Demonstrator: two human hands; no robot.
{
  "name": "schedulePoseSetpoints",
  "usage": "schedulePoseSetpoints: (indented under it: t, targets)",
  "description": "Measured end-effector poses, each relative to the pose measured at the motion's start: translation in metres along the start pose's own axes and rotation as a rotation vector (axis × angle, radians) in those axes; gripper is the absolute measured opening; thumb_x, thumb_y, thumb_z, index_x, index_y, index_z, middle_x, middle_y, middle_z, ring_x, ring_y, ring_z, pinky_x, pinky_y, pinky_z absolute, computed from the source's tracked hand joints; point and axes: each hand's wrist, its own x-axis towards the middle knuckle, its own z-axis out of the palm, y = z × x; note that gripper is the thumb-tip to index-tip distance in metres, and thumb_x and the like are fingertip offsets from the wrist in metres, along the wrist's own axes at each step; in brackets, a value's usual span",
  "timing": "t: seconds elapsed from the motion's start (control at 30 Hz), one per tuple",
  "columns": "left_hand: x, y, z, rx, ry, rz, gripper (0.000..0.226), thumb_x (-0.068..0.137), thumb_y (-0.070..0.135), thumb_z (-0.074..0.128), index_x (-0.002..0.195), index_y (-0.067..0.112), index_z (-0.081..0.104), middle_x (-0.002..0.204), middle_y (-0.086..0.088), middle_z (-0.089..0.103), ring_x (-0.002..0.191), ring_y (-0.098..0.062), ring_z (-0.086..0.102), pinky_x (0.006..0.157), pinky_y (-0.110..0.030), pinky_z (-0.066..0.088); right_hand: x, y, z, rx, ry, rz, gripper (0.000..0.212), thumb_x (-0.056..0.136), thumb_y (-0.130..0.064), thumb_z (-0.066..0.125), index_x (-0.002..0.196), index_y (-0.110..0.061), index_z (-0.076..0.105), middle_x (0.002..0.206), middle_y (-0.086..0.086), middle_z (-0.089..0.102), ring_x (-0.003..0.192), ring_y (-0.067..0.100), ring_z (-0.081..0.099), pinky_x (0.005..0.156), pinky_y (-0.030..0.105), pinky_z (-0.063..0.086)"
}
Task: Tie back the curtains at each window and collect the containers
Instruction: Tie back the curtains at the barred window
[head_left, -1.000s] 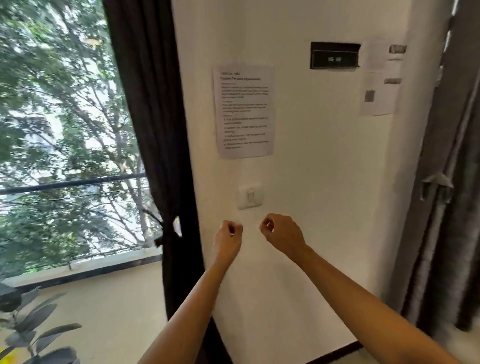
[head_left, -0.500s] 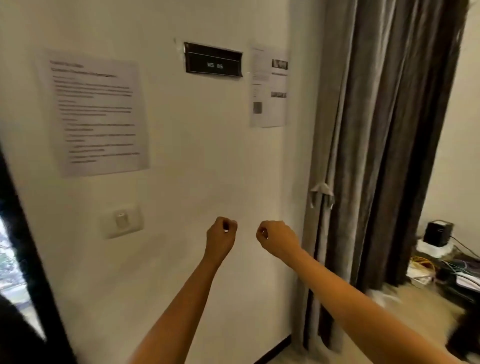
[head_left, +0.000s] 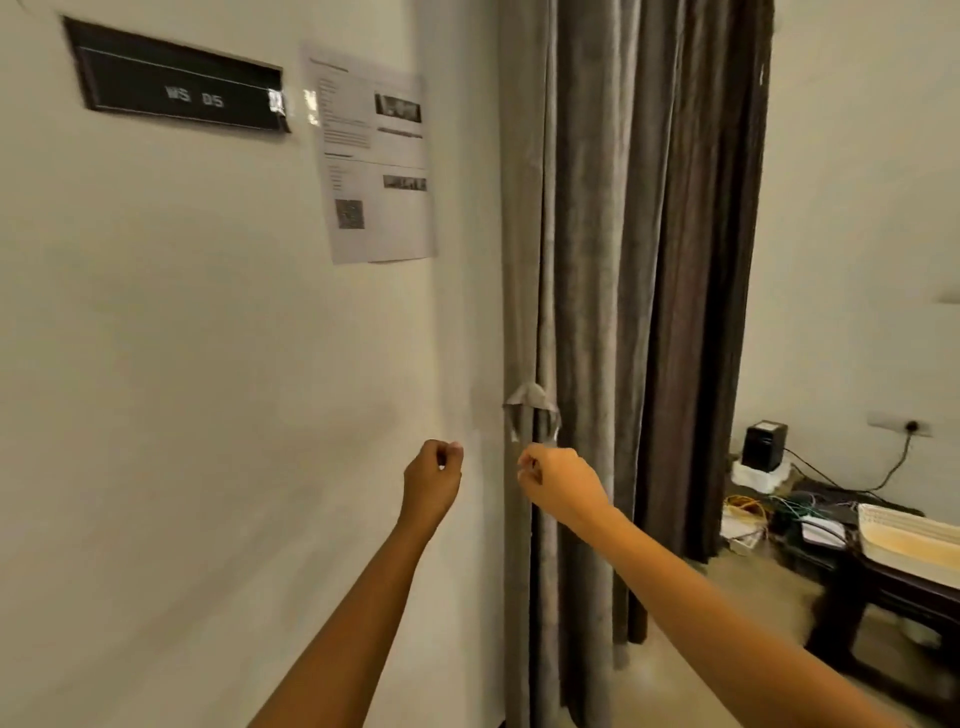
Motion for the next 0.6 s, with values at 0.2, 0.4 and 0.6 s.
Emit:
schedulePoseSetpoints:
  t: [0.2,0.4,0.6]
  targets:
    - [0.076,0.018,0.070,0.000,-0.036,0.011,0.023,0.097,0.034,0.046,0.098,0.012,0.053,0.096,-0.008,0.062,0.090,-0.023,0.061,0.076,-0.028,0.048,0.076,0.066,-0.017,0.020,0.036,0.044,0.020,0.093,-0.025,0.053,0.107,-0.014,0.060,0.095,0.004,0.069,0.080,0.025,0.065,0.070,0.037,0.055]
    - [0.145,0.047,0.120,0.014,0.012,0.080,0.021,0.096,0.030,0.050,0.099,0.009,0.052,0.097,-0.007,0.058,0.085,-0.016,0.054,0.074,-0.025,0.040,0.151,0.118,-0.037,0.025,0.113,0.041,0.017,0.091,-0.023,0.054,0.105,-0.015,0.061,0.088,0.002,0.069,0.078,0.023,0.065,0.071,0.042,0.057]
    - [0.204,0.083,0.157,0.047,0.091,0.190,0.022,0.094,0.031,0.052,0.097,0.009,0.051,0.100,-0.006,0.056,0.087,-0.017,0.054,0.071,-0.022,0.043,0.218,0.162,-0.053,0.049,0.194,-0.019,0.022,0.092,-0.023,0.054,0.111,-0.014,0.061,0.090,0.003,0.070,0.083,0.023,0.065,0.073,0.041,0.056]
